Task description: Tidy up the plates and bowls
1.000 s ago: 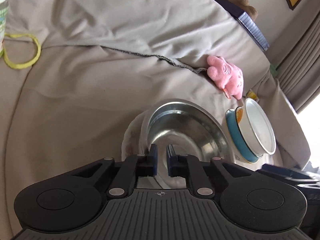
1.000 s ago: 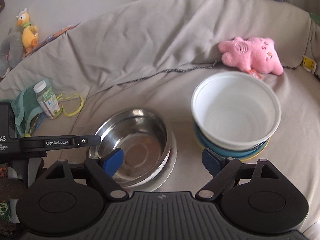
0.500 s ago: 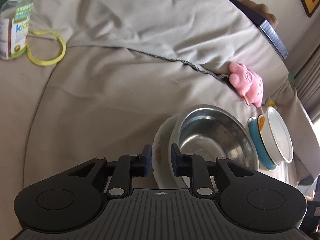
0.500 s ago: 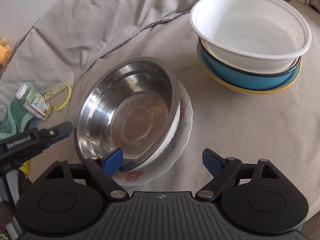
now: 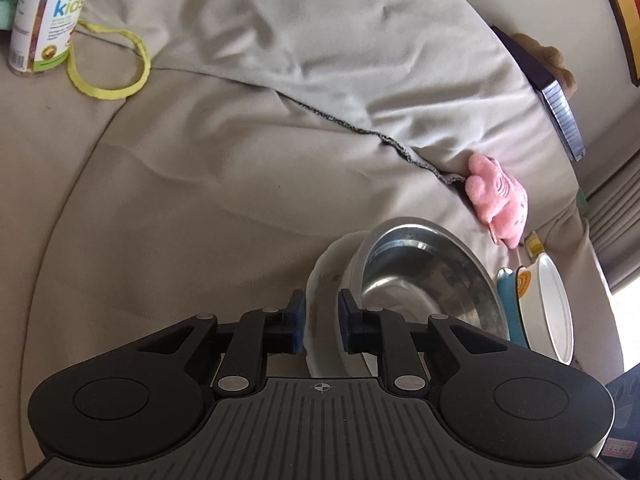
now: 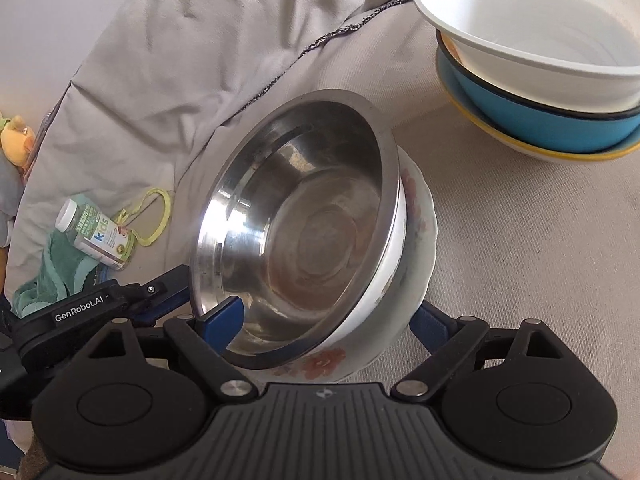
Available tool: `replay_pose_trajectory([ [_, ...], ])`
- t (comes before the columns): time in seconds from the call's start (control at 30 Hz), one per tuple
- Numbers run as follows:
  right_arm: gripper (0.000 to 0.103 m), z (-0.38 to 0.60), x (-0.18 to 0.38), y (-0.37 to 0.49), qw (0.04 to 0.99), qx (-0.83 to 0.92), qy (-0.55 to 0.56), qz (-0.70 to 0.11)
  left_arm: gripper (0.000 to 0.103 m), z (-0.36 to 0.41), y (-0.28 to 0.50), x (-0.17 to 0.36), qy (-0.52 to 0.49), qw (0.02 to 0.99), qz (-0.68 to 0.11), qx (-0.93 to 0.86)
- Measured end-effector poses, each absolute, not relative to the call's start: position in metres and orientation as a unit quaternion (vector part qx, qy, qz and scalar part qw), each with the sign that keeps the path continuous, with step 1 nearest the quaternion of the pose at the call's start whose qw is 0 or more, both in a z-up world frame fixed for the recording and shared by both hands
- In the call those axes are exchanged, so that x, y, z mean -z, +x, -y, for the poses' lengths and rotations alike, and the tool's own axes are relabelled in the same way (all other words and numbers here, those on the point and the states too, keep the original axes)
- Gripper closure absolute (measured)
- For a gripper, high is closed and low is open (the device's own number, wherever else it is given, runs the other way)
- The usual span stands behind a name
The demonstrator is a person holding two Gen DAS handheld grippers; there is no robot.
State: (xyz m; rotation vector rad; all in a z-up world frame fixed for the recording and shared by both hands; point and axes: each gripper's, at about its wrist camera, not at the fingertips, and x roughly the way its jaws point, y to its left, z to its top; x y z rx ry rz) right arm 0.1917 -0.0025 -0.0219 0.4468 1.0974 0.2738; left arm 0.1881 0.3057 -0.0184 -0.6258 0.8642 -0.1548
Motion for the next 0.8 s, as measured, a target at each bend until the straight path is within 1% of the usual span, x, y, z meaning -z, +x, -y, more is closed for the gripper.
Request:
replay_pose_trajectory([
  [0.1,0.013,0.009,0.017,0.185,0.825,-0.148,0.184,-0.513,0.083,-0.305,0.184,0.011,-0.286,0.873,-0.389,0.073],
  [0.2,0.013,0.031,0.000,0.164,0.845,-0.158,0.143,-0.490,0.083,-0.301,0.182,0.001,-0.274,0.889,-0.360,0.066],
  [0.33,0.011,0.085,-0.019,0.140,0.876,-0.149,0.102,-0.447,0.083,-0.285,0.174,-0.021,-0.252,0.916,-0.306,0.067],
  [0.4,0.010,0.113,-0.023,0.131,0.891,-0.135,0.094,-0.424,0.083,-0.268,0.174,-0.034,-0.240,0.921,-0.297,0.083],
  [0.47,0.000,0.141,-0.021,0.128,0.897,-0.126,0.106,-0.410,0.083,-0.239,0.182,-0.044,-0.230,0.914,-0.311,0.118],
  [0.6,0.000,0.193,-0.006,0.145,0.891,-0.097,0.150,-0.418,0.083,-0.174,0.198,-0.053,-0.210,0.892,-0.357,0.178],
  [0.8,0.000,0.247,0.033,0.170,0.868,-0.072,0.206,-0.446,0.083,-0.090,0.217,-0.068,-0.116,0.891,-0.391,0.200],
])
